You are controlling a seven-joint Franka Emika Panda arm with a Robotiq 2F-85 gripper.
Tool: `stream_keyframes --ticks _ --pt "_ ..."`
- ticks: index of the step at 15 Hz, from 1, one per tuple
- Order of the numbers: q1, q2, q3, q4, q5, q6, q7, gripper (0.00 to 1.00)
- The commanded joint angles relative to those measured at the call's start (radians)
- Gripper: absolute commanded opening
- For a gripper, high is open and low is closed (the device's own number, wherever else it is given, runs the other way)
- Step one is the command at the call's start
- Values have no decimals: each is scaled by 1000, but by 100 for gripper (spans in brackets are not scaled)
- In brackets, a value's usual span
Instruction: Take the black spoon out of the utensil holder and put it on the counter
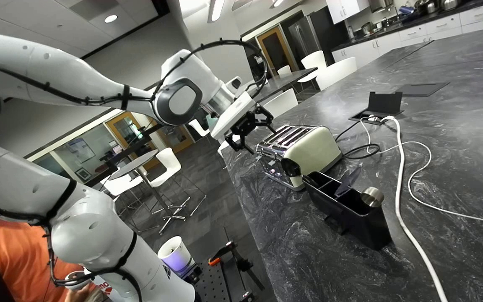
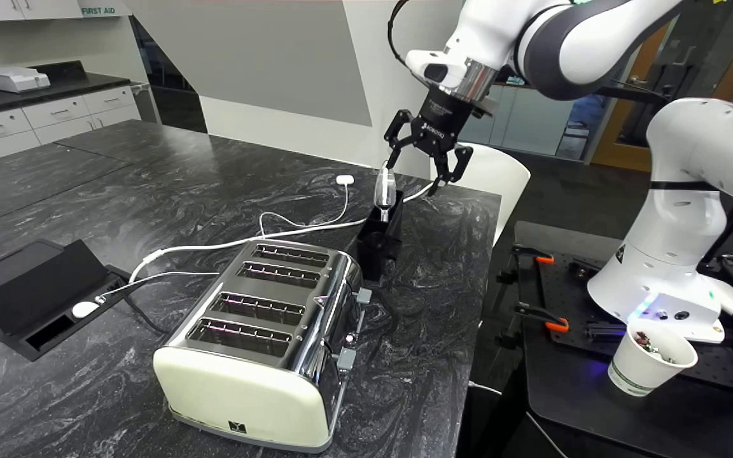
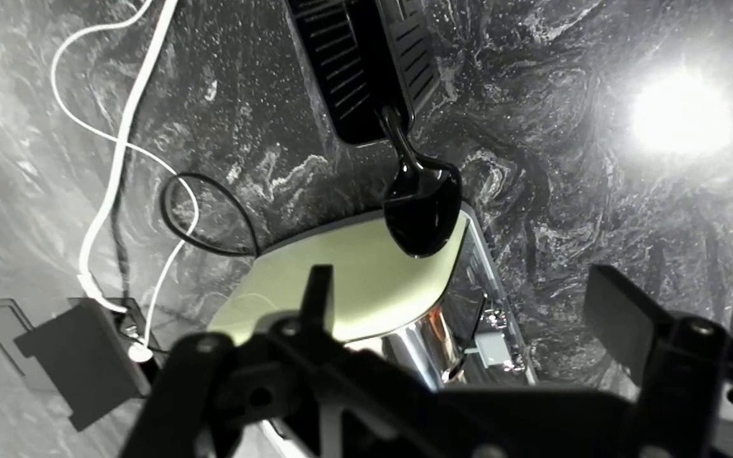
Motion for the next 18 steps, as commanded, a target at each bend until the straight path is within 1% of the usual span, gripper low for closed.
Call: stream_keyframes --ticks 1,2,3,5,6,7,8,9,10,12,13,14,18 --pt "61 97 -38 1 104 92 -268 100" --pt "120 123 -95 10 125 96 -344 100" --pt "166 138 -136 16 157 91 -425 100" --pt "258 157 -233 31 205 50 -584 100" --pt "298 162 -278 37 224 33 -661 100" --pt "303 176 -295 50 234 8 -740 100" --pt "155 158 -130 13 248 45 -649 100" --pt "165 167 -147 19 260 36 -703 100" --pt "166 172 -154 23 263 33 -729 100" --pt "166 175 -154 27 263 32 -742 100" --pt "158 210 -157 51 252 15 -725 100" --pt "160 221 -160 69 314 -12 -779 100" --pt "-3 315 -58 159 399 -129 -885 100"
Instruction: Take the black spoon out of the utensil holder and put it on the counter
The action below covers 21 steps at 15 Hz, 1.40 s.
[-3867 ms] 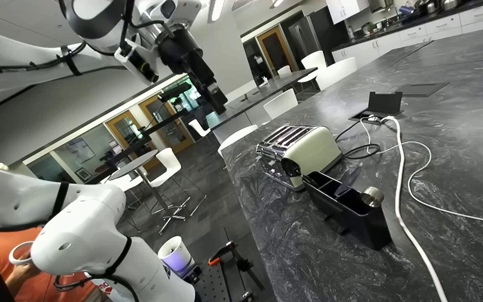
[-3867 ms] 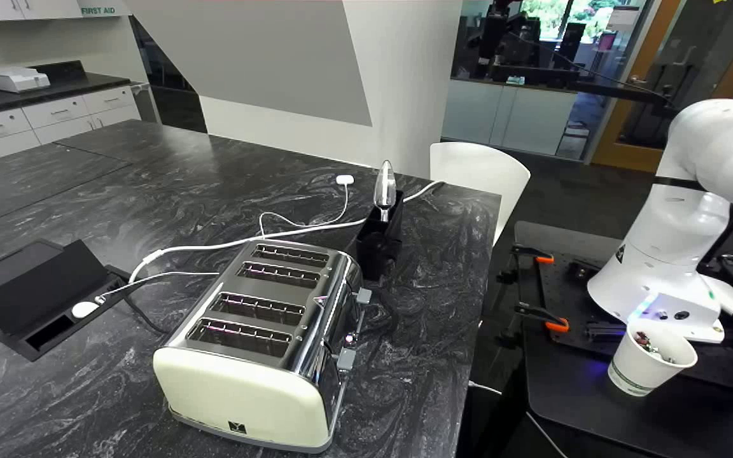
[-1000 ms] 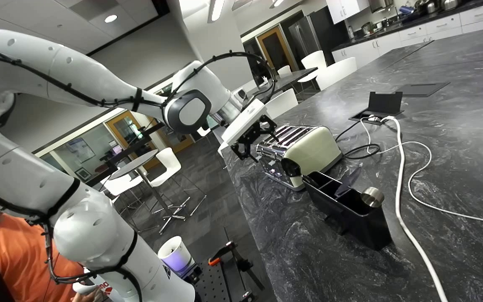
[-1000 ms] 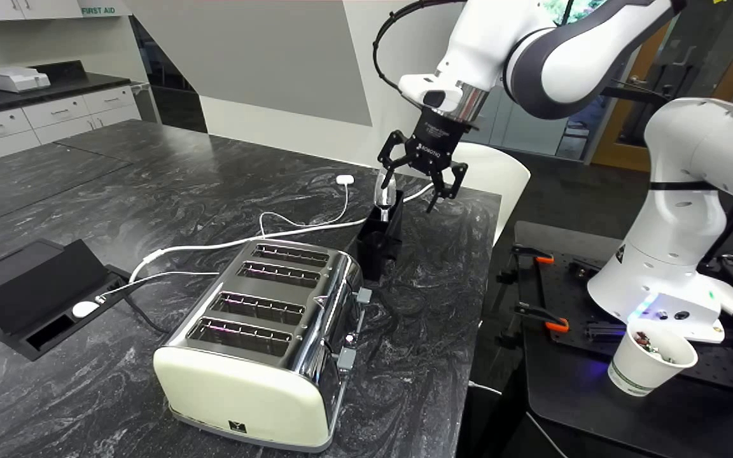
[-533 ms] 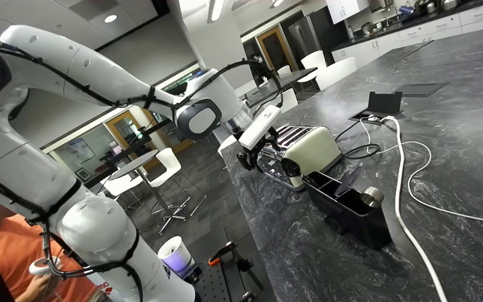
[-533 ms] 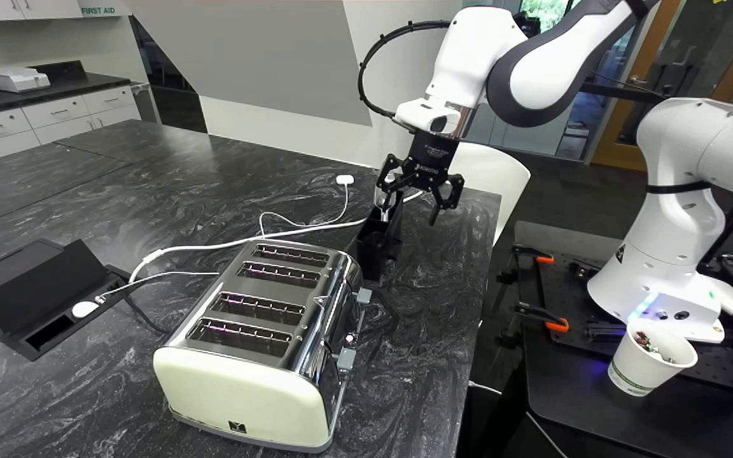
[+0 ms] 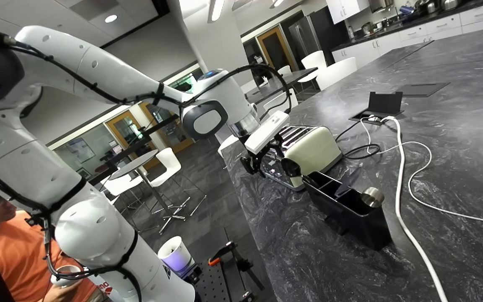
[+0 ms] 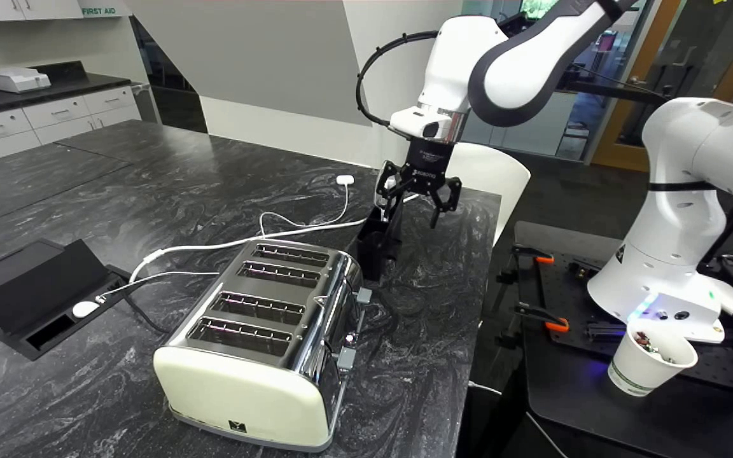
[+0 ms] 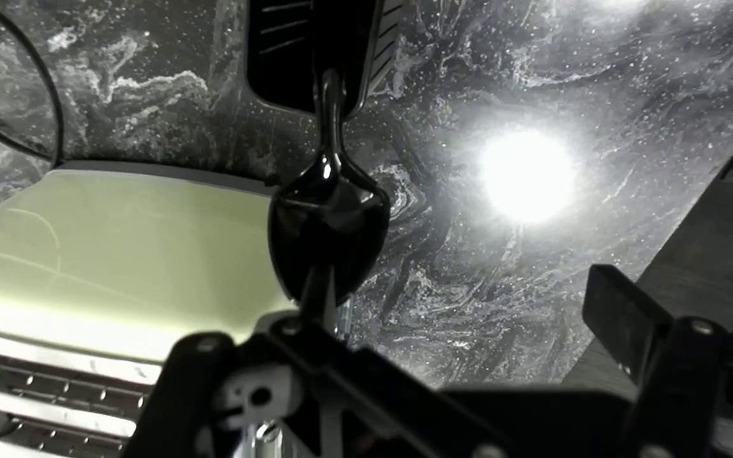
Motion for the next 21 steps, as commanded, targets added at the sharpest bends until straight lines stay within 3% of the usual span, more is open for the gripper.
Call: stream_keyframes --ticks 1,5,8,13,21 --pt "-146 104 86 119 84 -126 -121 100" --pt "-281 200 167 219 145 -215 -225 100" --pt "-350 250 232 259 173 -218 -253 100" --pt "-411 308 321 290 206 -183 -252 100" --pt "-454 369 384 307 206 -83 -243 100"
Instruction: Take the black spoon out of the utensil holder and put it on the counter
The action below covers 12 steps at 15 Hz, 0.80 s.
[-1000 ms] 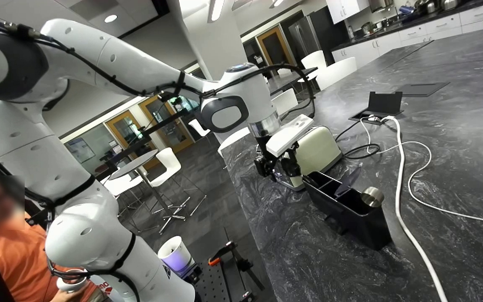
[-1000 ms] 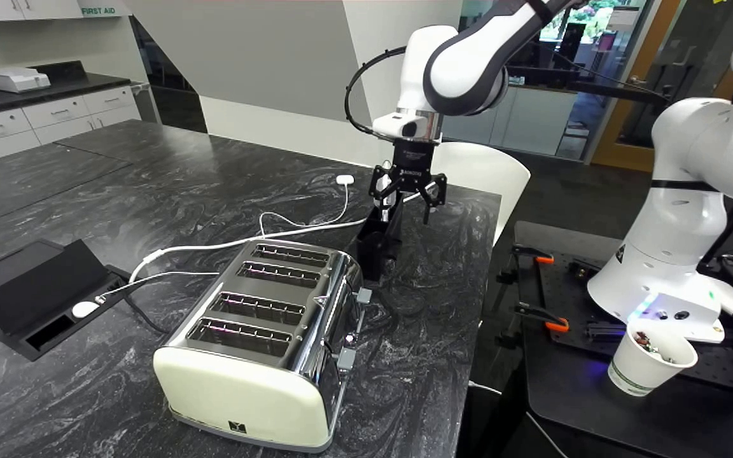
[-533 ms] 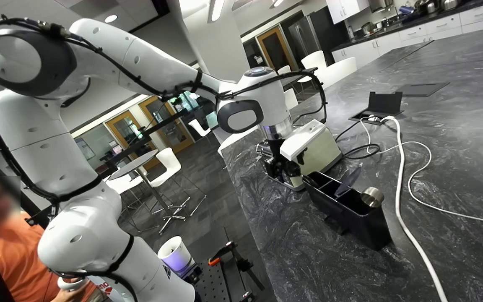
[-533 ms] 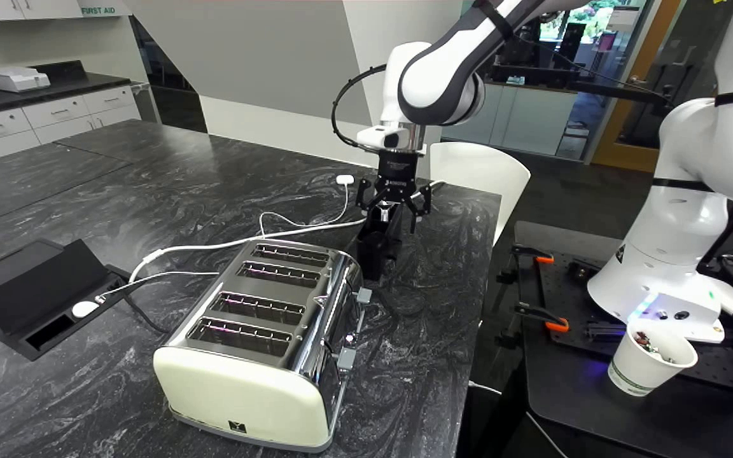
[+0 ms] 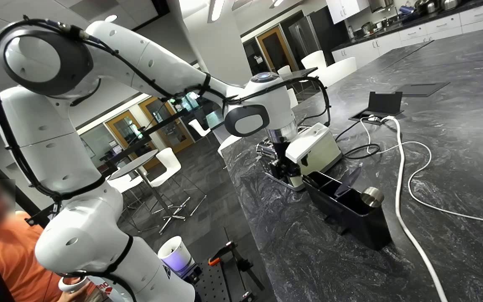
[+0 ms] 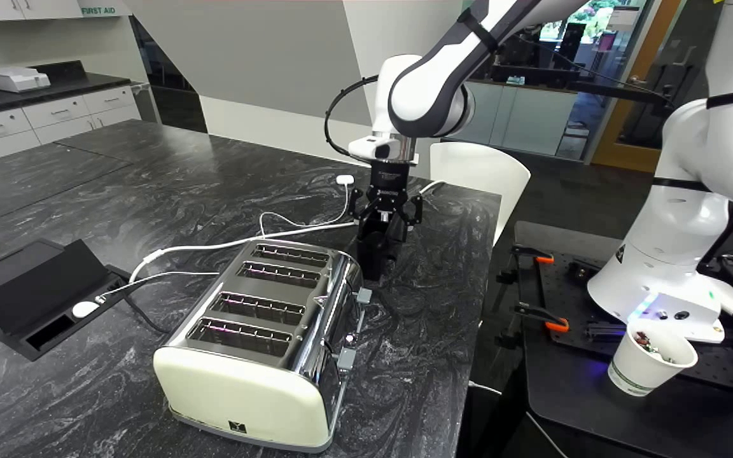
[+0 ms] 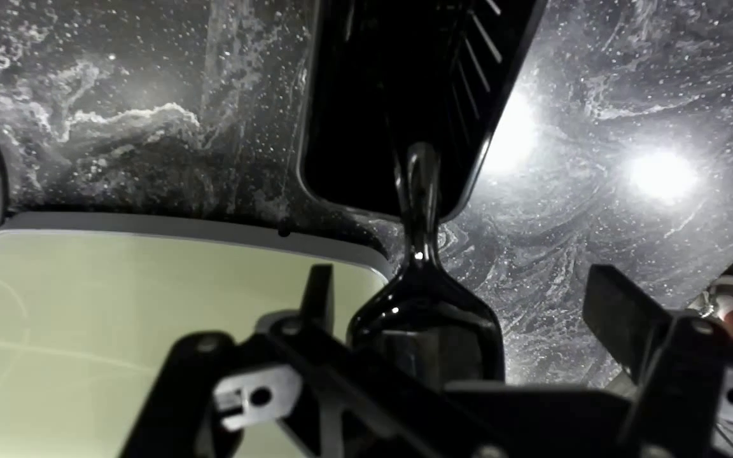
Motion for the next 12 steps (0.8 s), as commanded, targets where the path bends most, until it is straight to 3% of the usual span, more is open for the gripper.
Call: stream_keyframes --ticks 1,5,7,12 --pt "-36 30 42 17 27 67 -22 100" --pt "-51 53 68 20 15 107 -12 100" --pt "-59 60 79 22 15 109 -12 72" --pt "-72 69 92 27 13 106 -10 34"
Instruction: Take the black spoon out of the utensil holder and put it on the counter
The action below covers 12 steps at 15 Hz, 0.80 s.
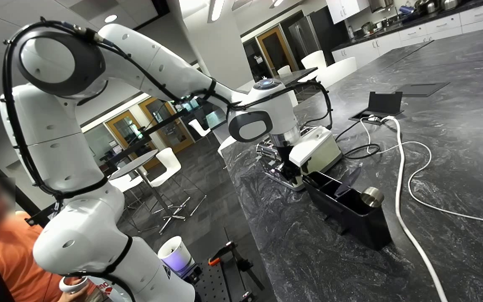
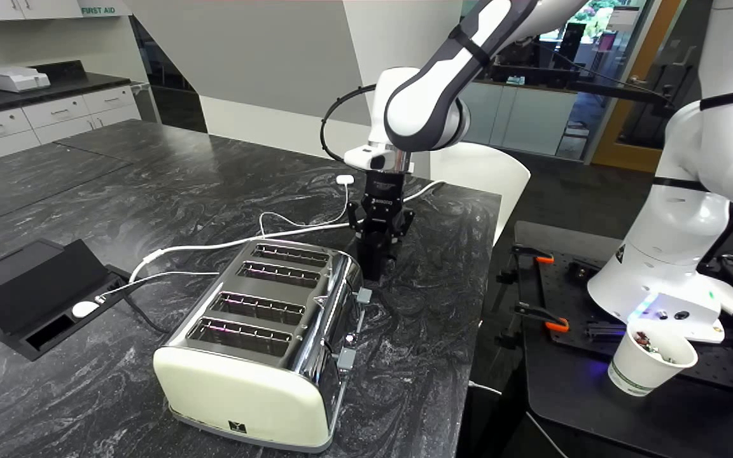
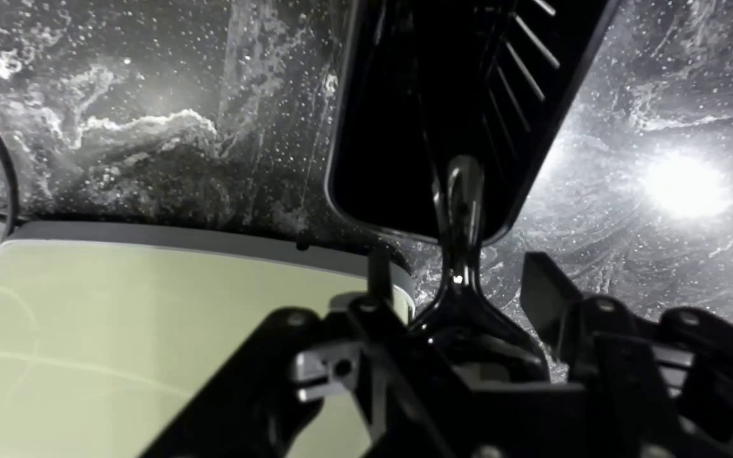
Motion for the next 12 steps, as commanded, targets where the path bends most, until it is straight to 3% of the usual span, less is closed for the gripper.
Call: stream_keyframes --ticks 1,4,5,12 --pt "-29 14 27 16 14 27 -10 27" --pt "-36 7 30 16 14 25 -10 3" --pt "-37 3 30 16 14 24 -9 0" --pt "-55 -79 25 4 23 -19 2 4"
